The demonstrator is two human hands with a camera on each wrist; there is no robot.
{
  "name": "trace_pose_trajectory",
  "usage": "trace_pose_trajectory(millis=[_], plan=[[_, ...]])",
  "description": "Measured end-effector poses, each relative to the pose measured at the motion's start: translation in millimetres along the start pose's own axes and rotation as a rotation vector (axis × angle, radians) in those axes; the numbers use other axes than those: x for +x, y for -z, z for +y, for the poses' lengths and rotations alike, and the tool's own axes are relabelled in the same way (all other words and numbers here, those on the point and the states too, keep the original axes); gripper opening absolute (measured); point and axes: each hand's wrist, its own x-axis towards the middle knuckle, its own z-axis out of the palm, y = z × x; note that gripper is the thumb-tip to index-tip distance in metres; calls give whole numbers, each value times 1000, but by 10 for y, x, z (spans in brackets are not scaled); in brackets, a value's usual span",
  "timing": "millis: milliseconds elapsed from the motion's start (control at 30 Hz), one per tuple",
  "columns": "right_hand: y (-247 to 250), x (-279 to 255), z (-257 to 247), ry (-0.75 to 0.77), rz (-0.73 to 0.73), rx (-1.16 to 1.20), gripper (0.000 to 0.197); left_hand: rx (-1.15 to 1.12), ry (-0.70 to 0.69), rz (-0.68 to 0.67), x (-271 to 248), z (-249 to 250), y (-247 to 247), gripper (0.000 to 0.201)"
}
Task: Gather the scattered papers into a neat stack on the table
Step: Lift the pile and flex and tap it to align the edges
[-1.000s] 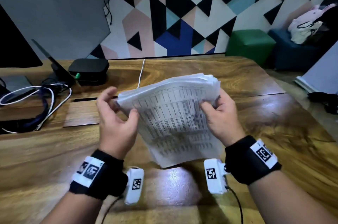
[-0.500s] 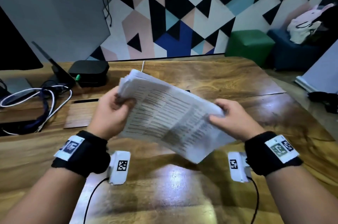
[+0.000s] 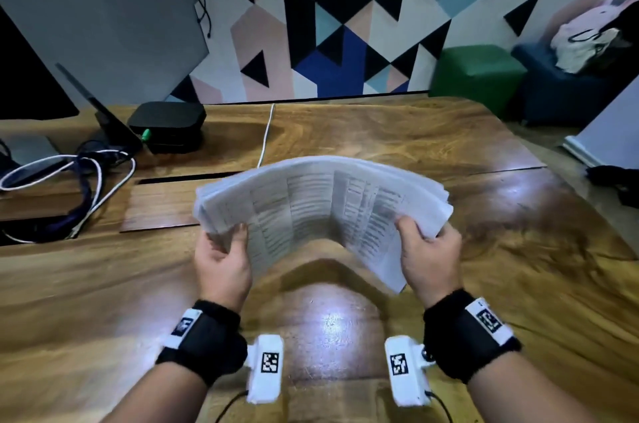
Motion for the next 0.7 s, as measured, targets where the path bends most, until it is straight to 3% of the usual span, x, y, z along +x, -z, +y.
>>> trace_pose_trajectory(millis=[167, 267, 367, 500, 567, 700], plan=[[150, -285, 480, -117, -11, -79, 17, 21, 203, 70, -291, -464, 147, 32], [231, -232, 428, -86, -23, -41, 8, 21, 117, 59, -141, -393, 224, 24], [223, -145, 375, -21, -62, 31, 13, -1, 21, 9, -54, -327, 219, 28], [172, -93, 459, -22, -40, -23, 5, -22, 57, -30, -39, -336, 150, 30], [201, 1, 488, -33, -3, -65, 4, -7, 100, -24, 33, -350, 164, 21], [220, 101, 482, -65, -1, -70, 12, 42, 155, -18, 68, -361, 173, 37]])
